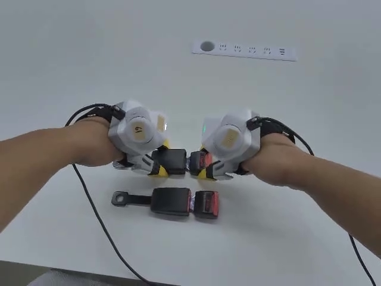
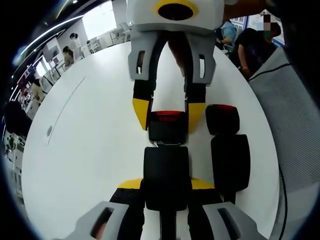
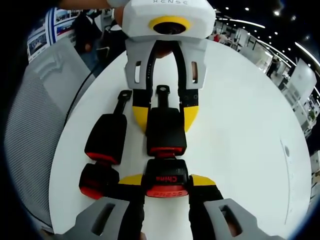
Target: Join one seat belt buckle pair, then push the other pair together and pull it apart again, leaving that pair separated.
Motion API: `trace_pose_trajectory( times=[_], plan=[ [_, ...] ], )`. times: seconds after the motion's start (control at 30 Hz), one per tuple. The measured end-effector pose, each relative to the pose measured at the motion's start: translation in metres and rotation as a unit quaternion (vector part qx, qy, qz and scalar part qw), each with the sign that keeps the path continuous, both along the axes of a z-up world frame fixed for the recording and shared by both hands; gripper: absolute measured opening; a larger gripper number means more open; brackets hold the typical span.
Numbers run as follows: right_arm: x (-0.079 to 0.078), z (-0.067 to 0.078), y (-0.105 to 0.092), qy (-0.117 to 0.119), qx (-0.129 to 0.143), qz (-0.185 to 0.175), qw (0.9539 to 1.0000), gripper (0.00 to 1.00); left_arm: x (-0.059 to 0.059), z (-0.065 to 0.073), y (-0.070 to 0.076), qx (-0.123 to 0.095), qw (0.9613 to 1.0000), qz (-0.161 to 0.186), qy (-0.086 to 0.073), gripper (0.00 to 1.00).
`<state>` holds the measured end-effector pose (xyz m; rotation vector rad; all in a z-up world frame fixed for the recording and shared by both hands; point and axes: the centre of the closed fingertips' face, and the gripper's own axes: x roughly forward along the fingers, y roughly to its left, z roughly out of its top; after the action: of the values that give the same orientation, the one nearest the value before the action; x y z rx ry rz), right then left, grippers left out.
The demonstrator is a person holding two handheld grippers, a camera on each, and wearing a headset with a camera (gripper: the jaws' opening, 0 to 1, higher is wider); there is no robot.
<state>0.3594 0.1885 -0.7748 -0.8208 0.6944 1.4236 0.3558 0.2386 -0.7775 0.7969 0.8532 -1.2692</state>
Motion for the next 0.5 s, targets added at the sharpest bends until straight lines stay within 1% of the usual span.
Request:
trace_pose_trajectory(
  times=[0.17,0.4,0.47,0.5],
  plan=[
    [-0.0003,0.0009,0.0000,0.001,-0.001,-0.002,1.0000,0.30,-0.0002,0.0002,0.0005,-0.003,1.0000,0.002,0.002,0.33],
    [0.0002,0.0003,-0.0015,0.003,-0.003,-0.003,1.0000,0.30,0.0002,-0.0012,0.0007,0.004,0.9999,0.004,0.009,0.33],
    [0.0000,-0.0001,-0.0026,0.001,-0.006,-0.002,1.0000,0.30,-0.0001,-0.0011,0.0011,0.004,0.9999,0.004,0.010,0.33],
    [-0.0002,-0.0002,-0.0047,-0.003,-0.013,-0.001,0.9999,0.30,-0.0004,-0.0008,0.0009,0.004,0.9999,0.004,0.010,0.33]
  ],
)
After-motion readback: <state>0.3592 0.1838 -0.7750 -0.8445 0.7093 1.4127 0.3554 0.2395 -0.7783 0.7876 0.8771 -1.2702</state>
